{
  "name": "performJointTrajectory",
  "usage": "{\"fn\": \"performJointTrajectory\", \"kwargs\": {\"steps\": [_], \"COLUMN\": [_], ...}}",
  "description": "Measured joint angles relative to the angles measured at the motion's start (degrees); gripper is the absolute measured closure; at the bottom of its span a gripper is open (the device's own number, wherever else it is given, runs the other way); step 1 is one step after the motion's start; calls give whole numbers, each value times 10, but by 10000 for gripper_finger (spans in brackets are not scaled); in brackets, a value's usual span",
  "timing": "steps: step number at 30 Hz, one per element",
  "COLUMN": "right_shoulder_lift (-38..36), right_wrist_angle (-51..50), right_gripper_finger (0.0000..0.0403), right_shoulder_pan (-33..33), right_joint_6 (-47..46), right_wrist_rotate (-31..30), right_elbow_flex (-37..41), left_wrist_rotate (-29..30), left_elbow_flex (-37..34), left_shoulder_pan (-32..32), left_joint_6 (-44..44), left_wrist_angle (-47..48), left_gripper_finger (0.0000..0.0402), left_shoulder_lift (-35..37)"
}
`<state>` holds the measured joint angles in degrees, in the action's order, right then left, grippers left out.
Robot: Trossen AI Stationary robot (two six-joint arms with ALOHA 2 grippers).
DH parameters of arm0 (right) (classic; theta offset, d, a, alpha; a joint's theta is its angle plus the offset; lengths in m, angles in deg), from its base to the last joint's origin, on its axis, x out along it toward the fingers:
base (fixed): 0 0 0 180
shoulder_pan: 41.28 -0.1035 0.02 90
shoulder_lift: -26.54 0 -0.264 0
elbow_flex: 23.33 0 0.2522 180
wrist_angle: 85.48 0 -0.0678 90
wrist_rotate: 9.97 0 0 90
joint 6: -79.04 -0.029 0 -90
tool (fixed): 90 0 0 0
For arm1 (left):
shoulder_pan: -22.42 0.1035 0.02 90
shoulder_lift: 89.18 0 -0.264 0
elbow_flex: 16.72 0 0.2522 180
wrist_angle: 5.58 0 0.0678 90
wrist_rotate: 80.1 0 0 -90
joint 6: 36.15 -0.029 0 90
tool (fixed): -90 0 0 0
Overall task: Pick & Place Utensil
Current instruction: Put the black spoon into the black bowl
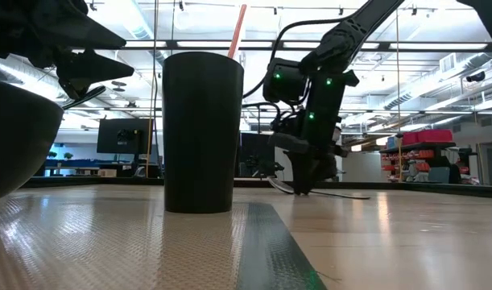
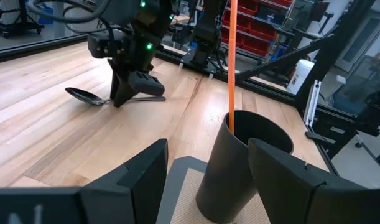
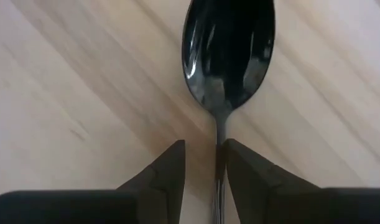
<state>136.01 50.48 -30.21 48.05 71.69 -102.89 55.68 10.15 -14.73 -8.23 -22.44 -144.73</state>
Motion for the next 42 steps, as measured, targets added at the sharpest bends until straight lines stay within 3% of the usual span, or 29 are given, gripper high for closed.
{"fn": "performJointTrajectory", "kwargs": {"steps": [13, 26, 31, 38, 42], "right_shoulder_lift": [8, 7, -17, -117, -181], "right_wrist_angle": [-8, -10, -30, -61, -58], "right_gripper_finger": [290, 391, 389, 392, 392], "right_shoulder_pan": [-1, -1, -10, -56, -77], "right_joint_6": [12, 5, 37, 110, 209], "right_wrist_rotate": [2, -9, -35, -195, -271], "right_elbow_flex": [-2, -2, 4, 2, 0], "left_wrist_rotate": [0, 0, 0, -10, -84], "left_elbow_flex": [0, 0, 0, 0, 0], "left_shoulder_pan": [0, 0, 0, 36, 92], "left_joint_6": [2, 17, 25, 44, 42], "left_wrist_angle": [-1, -2, -35, -84, -118], "left_gripper_finger": [175, 175, 175, 175, 174], "left_shoulder_lift": [0, 0, 0, 1, 1]}}
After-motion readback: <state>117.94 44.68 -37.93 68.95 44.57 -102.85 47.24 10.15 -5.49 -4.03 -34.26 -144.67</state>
